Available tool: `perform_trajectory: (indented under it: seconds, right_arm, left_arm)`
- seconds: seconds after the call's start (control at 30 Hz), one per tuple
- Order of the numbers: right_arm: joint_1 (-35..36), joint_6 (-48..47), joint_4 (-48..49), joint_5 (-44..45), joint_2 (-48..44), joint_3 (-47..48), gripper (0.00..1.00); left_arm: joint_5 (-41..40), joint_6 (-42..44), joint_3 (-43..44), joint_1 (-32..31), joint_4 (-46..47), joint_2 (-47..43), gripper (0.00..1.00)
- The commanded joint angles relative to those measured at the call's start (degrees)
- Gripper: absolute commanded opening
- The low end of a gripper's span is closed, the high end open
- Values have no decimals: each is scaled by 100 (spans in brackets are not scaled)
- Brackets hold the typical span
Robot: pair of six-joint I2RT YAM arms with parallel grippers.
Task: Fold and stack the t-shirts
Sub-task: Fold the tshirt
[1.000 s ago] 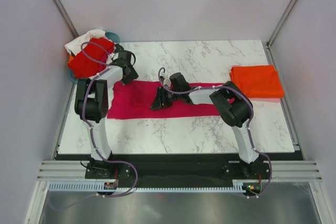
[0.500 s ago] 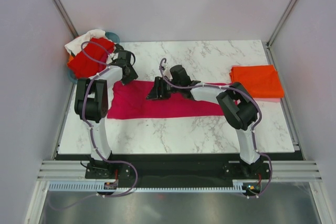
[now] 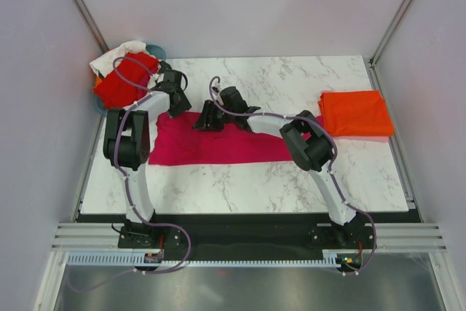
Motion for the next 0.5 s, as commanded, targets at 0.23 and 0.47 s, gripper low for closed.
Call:
perform_trajectory:
  seconds: [0.23,0.47]
  right_arm:
    - [183,224,-193,184,650,709,46]
    - [244,224,-193,202,746,823,32]
  left_arm:
    - [15,224,124,93,-127,-23,55]
    - [50,233,124,111,-127,13,55]
